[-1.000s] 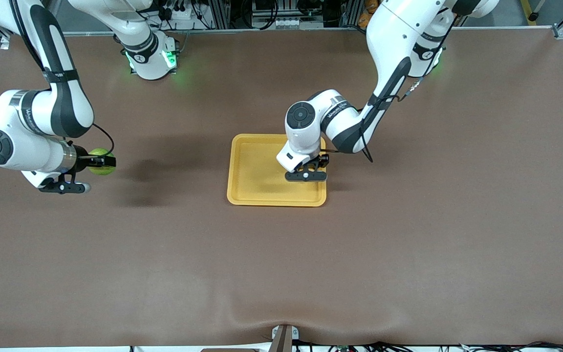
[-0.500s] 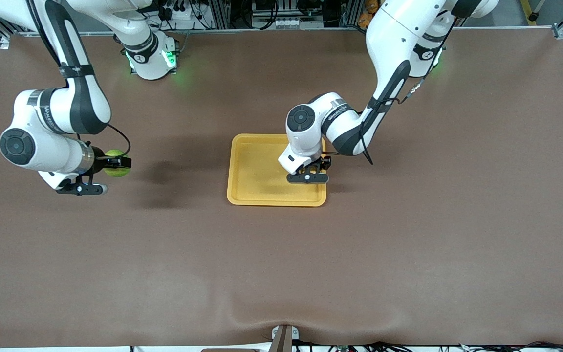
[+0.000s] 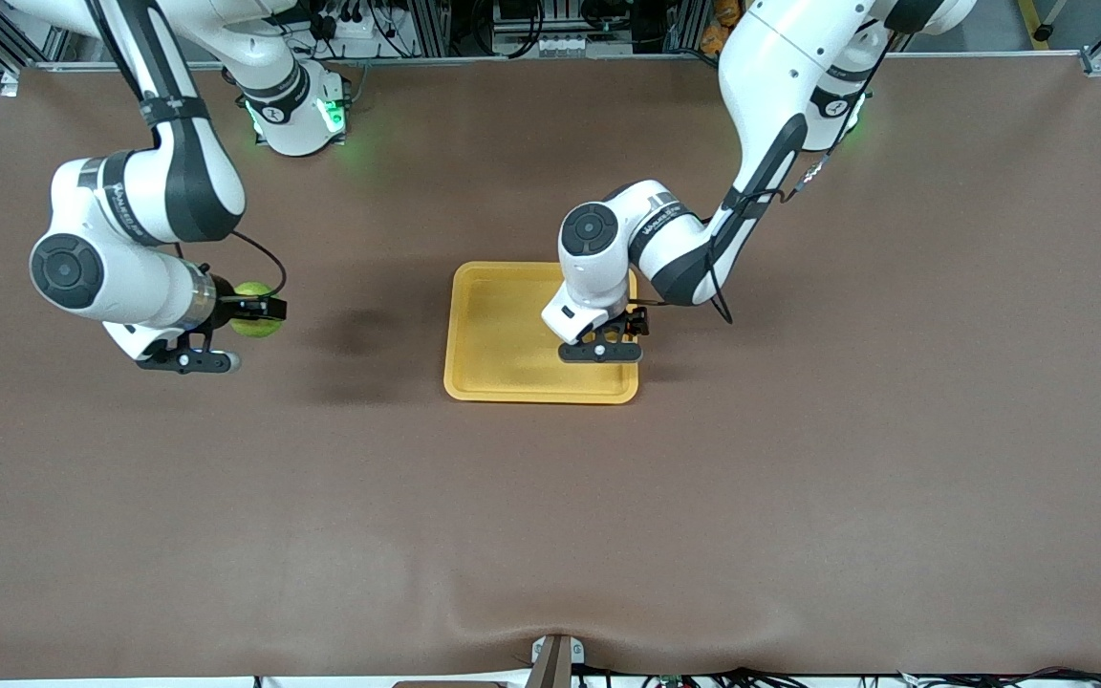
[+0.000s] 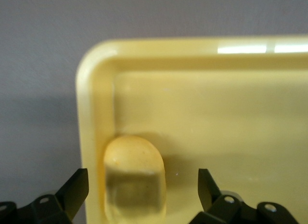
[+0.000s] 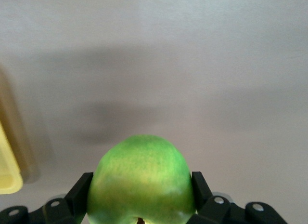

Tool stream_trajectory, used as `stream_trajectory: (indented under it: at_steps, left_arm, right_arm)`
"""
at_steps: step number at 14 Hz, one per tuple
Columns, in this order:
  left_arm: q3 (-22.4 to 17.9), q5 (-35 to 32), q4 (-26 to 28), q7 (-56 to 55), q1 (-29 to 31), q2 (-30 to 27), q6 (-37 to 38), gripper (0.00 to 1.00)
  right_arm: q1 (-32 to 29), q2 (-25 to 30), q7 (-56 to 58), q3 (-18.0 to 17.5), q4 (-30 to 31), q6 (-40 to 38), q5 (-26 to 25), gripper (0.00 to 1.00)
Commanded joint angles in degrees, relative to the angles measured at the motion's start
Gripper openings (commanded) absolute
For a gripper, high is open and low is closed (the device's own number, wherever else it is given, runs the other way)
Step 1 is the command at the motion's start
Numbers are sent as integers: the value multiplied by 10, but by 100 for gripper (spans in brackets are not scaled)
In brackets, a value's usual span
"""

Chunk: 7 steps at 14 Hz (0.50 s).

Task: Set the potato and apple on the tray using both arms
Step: 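Release the potato and raise the left gripper while the right gripper carries the apple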

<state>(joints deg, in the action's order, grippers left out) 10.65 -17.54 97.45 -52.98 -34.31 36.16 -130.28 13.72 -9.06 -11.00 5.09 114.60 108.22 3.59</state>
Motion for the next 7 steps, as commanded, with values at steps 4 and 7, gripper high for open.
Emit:
stream_trajectory:
  at_steps: [4, 7]
  left_arm:
    - [4, -6, -1, 15, 59, -103, 87, 100]
    - [9, 42, -30, 75, 99, -137, 152, 100]
  right_arm:
    - [82, 2, -106, 4, -20, -5, 41, 0]
    - [130, -3, -172, 4, -30, 12, 41, 0]
